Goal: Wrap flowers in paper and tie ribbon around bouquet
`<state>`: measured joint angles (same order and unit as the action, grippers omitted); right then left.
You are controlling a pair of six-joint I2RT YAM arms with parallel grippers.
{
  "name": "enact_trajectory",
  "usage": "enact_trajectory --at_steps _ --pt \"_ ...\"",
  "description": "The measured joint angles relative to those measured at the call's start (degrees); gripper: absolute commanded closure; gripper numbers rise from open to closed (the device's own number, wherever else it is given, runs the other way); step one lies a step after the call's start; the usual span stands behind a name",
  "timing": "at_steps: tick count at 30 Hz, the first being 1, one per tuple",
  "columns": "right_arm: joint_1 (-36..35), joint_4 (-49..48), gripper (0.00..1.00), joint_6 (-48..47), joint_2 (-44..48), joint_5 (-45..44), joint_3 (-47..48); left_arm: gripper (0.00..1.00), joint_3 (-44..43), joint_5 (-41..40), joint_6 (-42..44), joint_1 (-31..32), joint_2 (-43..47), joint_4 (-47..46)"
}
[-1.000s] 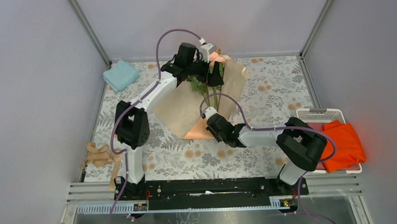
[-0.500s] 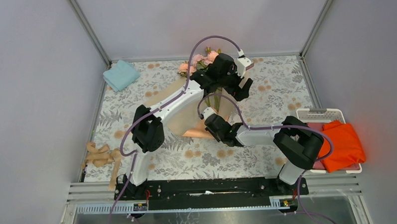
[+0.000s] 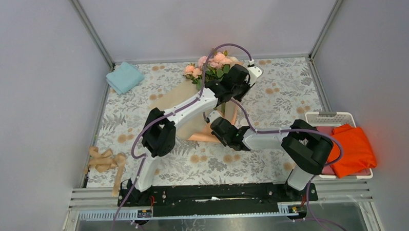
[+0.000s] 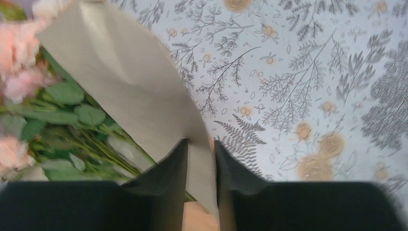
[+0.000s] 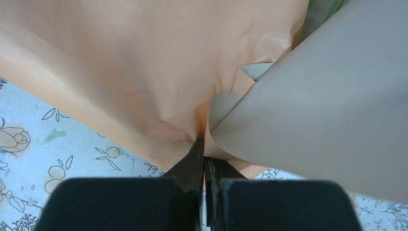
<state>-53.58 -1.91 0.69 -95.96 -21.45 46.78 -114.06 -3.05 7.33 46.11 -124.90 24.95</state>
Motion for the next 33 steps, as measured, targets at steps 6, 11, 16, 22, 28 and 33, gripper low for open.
enact_trajectory --at_steps 6,11,16,22,28,33 --pt "0.0 0.0 1.0 0.0 0.0 0.0 0.0 1.0 4.1 -1.9 0.3 -0.6 2.9 -0.2" --pt "0.0 0.0 0.91 0.0 0.0 -0.1 0.0 1.0 8.6 0.6 -1.3 -4.8 5.3 -1.1" --pt "0.0 0.2 0.66 -0.3 0.0 -0.5 0.0 1.0 16.5 8.0 -4.4 -13.4 6.6 -3.7" --pt "0.0 1.7 0.45 -3.5 1.3 -0.1 0.0 1.0 24.7 14.5 -8.0 -21.0 6.5 -5.6" --pt "0.0 5.7 0.35 -8.1 4.4 5.1 0.0 1.0 29.5 17.0 -10.4 -22.4 5.2 -8.5" --pt "0.0 10.8 0.32 -11.2 9.5 15.3 1.4 1.0 31.6 17.3 -11.1 -22.4 4.3 -11.0"
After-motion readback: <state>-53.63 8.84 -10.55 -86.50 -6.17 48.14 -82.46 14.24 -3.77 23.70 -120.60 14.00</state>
